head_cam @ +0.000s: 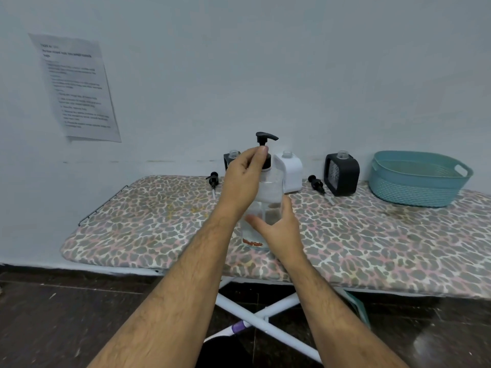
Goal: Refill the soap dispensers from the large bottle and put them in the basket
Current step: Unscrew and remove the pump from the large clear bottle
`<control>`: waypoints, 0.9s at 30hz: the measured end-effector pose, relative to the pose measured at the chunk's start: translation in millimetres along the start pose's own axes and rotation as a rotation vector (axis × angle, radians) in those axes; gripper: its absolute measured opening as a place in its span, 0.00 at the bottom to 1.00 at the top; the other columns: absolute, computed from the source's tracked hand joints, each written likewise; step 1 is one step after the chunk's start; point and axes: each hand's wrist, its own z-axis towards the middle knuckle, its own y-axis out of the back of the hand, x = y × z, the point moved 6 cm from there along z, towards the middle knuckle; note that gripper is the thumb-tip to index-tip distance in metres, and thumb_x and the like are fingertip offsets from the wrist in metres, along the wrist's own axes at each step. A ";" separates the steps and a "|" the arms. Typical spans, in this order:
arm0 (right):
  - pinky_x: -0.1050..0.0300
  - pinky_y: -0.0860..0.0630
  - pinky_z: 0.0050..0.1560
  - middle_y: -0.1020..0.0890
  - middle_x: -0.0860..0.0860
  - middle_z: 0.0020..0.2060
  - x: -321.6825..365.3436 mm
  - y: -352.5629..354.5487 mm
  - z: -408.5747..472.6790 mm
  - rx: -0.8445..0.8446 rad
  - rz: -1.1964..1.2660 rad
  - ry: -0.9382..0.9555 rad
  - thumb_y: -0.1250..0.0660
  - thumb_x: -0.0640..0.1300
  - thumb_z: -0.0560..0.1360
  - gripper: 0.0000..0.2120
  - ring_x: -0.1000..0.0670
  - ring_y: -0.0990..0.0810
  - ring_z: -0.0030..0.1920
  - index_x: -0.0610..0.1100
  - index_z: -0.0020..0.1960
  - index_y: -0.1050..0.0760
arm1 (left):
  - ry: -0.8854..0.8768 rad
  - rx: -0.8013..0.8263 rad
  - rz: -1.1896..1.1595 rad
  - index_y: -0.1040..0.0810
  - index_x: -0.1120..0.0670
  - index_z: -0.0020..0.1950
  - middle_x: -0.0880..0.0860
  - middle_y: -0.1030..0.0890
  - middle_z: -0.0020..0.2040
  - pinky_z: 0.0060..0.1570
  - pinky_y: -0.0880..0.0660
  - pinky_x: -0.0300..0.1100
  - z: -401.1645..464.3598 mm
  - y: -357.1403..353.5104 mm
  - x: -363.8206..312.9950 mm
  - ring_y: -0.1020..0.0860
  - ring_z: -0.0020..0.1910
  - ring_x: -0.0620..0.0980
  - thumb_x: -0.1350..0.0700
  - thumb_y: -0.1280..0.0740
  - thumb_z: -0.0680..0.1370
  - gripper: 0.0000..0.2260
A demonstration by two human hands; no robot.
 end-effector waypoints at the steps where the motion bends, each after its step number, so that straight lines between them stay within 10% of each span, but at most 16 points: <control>1: 0.60 0.20 0.52 0.20 0.62 0.52 -1.2 -0.2 -0.3 0.003 0.003 0.001 0.20 0.53 0.65 0.32 0.63 0.20 0.51 0.57 0.64 0.31 | 0.015 0.008 -0.030 0.19 0.45 0.50 0.39 0.18 0.46 0.48 0.29 0.28 -0.6 2.1 1.6 0.21 0.46 0.32 0.49 0.41 0.84 0.11; 13: 0.59 0.21 0.55 0.20 0.59 0.58 -6.1 -3.2 2.9 0.102 0.081 0.037 0.22 0.59 0.60 0.38 0.59 0.20 0.57 0.58 0.66 0.33 | 0.003 0.009 -0.072 0.24 0.48 0.57 0.49 0.19 0.55 0.55 0.24 0.41 -0.3 3.8 12.2 0.20 0.56 0.45 0.49 0.31 0.79 0.09; 22: 0.45 0.24 0.65 0.24 0.58 0.66 -2.7 -5.4 3.1 0.130 0.092 0.087 0.29 0.74 0.63 0.48 0.56 0.24 0.65 0.54 0.75 0.39 | -0.003 0.048 -0.044 0.21 0.54 0.63 0.47 0.17 0.57 0.59 0.26 0.41 -1.1 6.0 10.8 0.20 0.57 0.43 0.50 0.42 0.84 0.15; 27: 0.63 0.24 0.59 0.22 0.66 0.61 0.1 -2.4 1.4 0.129 0.125 0.104 0.42 0.80 0.66 0.42 0.62 0.23 0.62 0.58 0.72 0.37 | 0.006 0.018 -0.077 0.23 0.47 0.56 0.48 0.18 0.55 0.57 0.25 0.39 -0.6 5.7 13.8 0.20 0.56 0.44 0.51 0.35 0.81 0.05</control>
